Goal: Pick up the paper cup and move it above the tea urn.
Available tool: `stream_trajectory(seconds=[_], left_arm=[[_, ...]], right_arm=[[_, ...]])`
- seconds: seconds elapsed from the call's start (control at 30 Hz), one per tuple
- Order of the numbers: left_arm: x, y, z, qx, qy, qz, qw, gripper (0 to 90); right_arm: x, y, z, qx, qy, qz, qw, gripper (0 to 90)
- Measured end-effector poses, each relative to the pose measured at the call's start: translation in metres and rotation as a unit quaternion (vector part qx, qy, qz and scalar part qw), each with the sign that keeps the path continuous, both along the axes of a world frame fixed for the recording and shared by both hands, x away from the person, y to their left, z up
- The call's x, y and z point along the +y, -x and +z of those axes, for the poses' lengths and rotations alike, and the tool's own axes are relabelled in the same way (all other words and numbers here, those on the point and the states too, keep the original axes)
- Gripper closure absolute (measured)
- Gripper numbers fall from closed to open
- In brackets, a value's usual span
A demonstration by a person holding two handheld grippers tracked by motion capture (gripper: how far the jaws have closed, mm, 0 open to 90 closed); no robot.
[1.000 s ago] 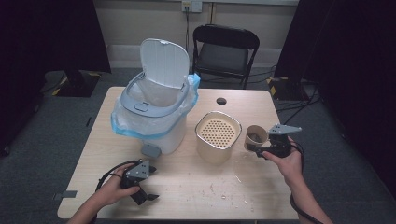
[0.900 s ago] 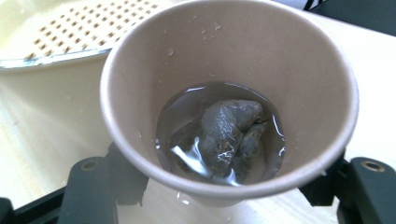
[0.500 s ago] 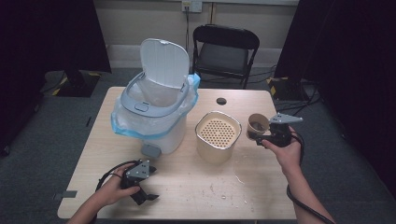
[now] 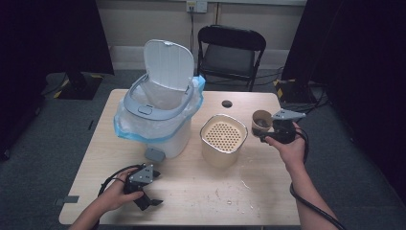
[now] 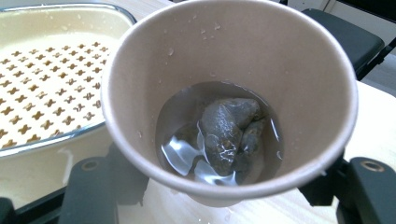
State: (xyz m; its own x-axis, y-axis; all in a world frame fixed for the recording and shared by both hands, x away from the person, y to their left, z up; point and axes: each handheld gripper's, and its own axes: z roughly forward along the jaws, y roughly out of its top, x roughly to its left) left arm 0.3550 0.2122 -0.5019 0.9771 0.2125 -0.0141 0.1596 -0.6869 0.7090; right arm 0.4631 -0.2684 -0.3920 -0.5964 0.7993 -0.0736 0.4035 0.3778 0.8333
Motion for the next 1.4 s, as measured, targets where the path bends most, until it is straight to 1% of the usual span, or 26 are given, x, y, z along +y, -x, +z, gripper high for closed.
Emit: stream_trajectory(seconds=[0.2,0.3,0.4,0.53,0.7,1.0,1.03,1.1,1.17,1.27,1.4], left_arm=[[0.0,0.0,0.0,0.0,0.0,-0.001,1.0,0.0],[0.0,-0.001,0.0,0.001,0.003,-0.004,1.0,0.0],[0.0,-0.001,0.0,0.001,0.001,-0.005,1.0,0.0],[0.0,-0.001,0.0,0.001,0.002,-0.007,1.0,0.0],[0.0,-0.001,0.0,0.001,0.002,-0.008,1.0,0.0],[0.0,-0.001,-0.001,0.003,0.004,-0.007,1.0,0.0],[0.0,-0.001,-0.001,0.002,0.004,-0.007,1.0,0.0],[0.0,-0.001,-0.001,0.002,0.004,-0.007,1.0,0.0],[0.0,-0.001,-0.001,0.002,0.004,-0.007,1.0,0.0],[0.0,-0.001,-0.001,0.002,0.004,-0.007,1.0,0.0],[0.0,-0.001,-0.001,0.003,0.004,-0.008,1.0,0.0]], right_arm=[[0.003,-0.007,-0.002,-0.003,0.004,0.005,1.0,32.0],[0.005,-0.013,-0.004,-0.007,0.006,0.019,0.9998,32.1],[0.006,-0.017,-0.004,-0.013,0.008,0.03,0.9994,32.1],[0.006,-0.022,-0.003,-0.028,0.008,0.045,0.9986,32.2],[0.007,-0.03,0.0,-0.036,0.021,0.047,0.998,32.3],[0.008,-0.037,0.009,-0.052,0.025,0.047,0.9972,32.3],[0.008,-0.038,0.011,-0.058,0.033,0.047,0.9967,32.3],[0.008,-0.039,0.013,-0.061,0.04,0.047,0.9962,32.3],[0.009,-0.039,0.014,-0.066,0.055,0.048,0.9951,32.3],[0.009,-0.039,0.017,-0.072,0.063,0.048,0.9942,32.3],[0.01,-0.039,0.019,-0.072,0.068,0.05,0.9938,32.3]])
